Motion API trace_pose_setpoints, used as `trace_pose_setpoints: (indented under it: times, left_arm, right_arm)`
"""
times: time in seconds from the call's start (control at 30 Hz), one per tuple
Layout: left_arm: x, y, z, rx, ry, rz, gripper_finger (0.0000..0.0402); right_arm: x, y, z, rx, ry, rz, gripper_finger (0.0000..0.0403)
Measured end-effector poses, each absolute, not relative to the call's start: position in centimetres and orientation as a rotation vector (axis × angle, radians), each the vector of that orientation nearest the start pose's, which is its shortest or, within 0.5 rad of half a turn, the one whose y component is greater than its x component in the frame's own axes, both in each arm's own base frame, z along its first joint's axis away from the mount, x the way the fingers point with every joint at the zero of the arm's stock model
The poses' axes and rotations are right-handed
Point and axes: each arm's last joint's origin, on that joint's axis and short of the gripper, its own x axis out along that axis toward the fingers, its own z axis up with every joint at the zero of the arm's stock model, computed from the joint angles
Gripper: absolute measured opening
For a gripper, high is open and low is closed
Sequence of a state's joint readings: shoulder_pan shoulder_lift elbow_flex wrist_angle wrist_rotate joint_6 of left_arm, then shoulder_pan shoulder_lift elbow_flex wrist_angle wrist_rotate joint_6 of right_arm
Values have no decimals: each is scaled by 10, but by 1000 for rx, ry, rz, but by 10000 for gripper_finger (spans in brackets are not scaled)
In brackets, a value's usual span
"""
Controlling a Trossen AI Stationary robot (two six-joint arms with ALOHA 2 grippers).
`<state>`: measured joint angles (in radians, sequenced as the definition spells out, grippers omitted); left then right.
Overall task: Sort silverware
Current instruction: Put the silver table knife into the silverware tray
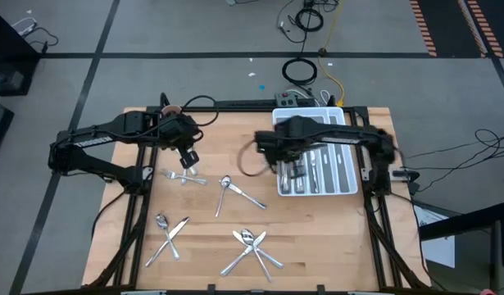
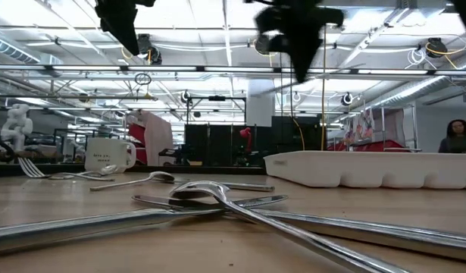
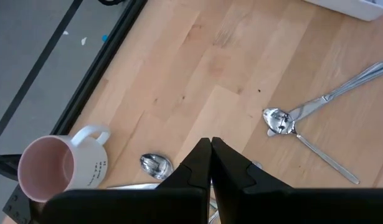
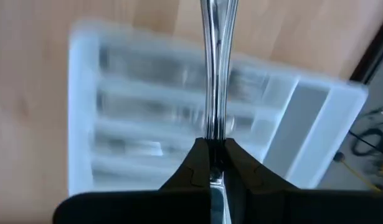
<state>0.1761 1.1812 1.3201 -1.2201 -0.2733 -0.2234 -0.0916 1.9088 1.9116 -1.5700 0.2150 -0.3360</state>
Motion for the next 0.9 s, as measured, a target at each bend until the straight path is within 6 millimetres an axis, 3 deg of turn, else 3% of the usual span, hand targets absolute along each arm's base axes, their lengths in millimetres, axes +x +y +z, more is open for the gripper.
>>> trace_pose_setpoints:
  times: [0.23, 0.37, 0.57, 0.73, 0.9]
  left_arm:
    - [195, 43, 357, -127, 1042, 513, 13]
    - [196, 43, 357, -125, 1028, 511, 13]
    - [198, 43, 358, -129, 1004, 512, 13]
    - [198, 43, 358, -129, 1006, 512, 13]
    - [198, 43, 358, -130, 1006, 513, 13]
  right_arm:
    - [272, -34, 283, -737, 1821, 240, 0]
    - [244, -33, 267, -912, 1836, 444, 0]
    - [222, -32, 238, -1099, 1837, 768, 0]
    - [220, -33, 218, -1168, 1818, 808, 0]
    - [232, -31, 213, -1252, 1708, 766, 0]
